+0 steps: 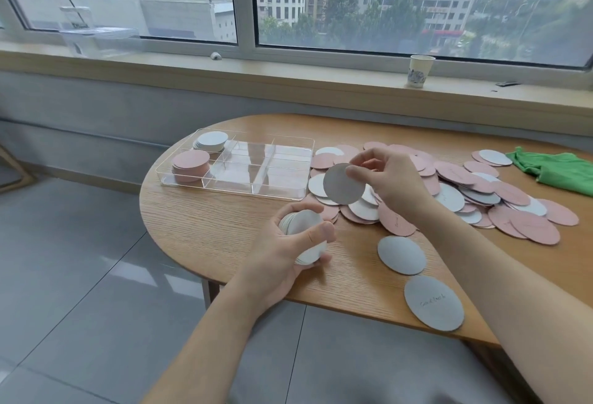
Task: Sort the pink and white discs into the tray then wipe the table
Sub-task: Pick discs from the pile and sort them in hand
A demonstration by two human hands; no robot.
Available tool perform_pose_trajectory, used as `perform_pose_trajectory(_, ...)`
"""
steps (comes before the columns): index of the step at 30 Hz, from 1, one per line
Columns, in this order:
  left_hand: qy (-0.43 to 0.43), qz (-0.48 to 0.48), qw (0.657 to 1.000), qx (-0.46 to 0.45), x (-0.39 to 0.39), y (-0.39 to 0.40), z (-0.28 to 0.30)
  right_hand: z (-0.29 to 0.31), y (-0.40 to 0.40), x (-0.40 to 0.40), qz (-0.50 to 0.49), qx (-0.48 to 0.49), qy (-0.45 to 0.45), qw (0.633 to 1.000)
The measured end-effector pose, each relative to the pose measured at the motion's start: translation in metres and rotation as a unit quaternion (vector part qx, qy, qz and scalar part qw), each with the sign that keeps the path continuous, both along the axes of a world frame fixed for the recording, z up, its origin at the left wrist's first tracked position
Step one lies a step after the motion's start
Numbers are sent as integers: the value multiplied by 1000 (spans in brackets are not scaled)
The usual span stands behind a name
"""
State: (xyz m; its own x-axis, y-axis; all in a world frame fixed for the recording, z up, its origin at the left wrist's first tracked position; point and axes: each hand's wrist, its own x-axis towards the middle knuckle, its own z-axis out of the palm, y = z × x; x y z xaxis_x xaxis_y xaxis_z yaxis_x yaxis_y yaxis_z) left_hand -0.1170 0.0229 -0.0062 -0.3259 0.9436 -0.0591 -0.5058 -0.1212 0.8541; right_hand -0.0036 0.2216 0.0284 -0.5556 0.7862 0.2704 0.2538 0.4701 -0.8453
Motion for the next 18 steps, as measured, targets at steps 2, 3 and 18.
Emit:
perform_pose_trajectory(2, -11, 17, 1000, -2, 0, 0, 0, 8, -13, 17, 28, -52, 60, 996)
perform_pose_trajectory(3, -18, 24, 1000, 1, 0, 1, 0, 10, -19, 23, 47, -74, 78, 993)
perform_pose_trajectory(18, -18, 18, 999, 25, 1, -4, -1, -19, -69, 1, 99, -50, 75, 991)
